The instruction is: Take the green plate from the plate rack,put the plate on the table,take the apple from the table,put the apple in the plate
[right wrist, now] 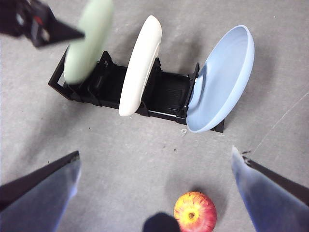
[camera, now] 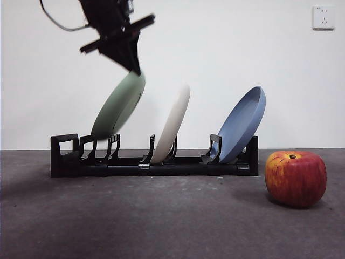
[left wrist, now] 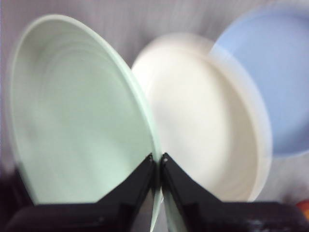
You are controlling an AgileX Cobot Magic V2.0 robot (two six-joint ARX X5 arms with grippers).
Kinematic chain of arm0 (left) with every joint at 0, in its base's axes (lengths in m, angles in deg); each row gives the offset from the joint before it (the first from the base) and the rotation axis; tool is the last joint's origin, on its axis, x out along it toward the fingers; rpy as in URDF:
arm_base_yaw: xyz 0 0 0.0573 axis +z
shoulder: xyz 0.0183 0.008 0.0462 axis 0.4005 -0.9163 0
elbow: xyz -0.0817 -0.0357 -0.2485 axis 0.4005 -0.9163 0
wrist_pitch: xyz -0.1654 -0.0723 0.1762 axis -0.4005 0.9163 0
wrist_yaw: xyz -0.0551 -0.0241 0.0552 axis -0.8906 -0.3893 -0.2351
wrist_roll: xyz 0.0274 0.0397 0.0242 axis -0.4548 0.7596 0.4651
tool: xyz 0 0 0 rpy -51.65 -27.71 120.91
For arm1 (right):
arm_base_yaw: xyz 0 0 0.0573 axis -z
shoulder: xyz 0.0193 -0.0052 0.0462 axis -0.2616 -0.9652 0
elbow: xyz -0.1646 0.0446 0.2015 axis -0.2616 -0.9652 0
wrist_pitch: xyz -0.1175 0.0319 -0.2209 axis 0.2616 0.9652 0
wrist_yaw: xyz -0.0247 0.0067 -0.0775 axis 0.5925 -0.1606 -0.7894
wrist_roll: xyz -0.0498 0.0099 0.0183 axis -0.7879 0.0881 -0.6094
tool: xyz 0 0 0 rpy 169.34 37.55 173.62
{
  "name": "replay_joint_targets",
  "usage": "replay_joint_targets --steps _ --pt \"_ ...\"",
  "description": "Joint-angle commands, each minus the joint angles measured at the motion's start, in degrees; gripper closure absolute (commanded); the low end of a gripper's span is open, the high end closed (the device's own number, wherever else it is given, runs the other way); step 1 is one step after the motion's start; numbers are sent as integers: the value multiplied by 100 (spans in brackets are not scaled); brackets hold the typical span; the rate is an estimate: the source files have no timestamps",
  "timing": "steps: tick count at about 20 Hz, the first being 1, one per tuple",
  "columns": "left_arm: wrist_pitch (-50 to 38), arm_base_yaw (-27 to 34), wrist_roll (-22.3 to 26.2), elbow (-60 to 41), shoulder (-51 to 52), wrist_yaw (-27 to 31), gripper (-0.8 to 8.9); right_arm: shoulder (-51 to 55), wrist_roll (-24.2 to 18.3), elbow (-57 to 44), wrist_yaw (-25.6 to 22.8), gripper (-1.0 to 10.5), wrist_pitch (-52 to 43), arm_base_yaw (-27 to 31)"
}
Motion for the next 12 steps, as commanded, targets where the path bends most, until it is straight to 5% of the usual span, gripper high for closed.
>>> replay_joint_targets --steps 1,8,12 --pt "186 -72 122 647 -17 76 822 -17 -59 15 -7 350 -33 -9" --pt "1845 -586 332 3156 -7 286 822 -17 -61 15 -175 349 -96 -4" --pt "1875 -1220 437 3167 656 527 822 -17 -61 15 -195 349 -120 -2"
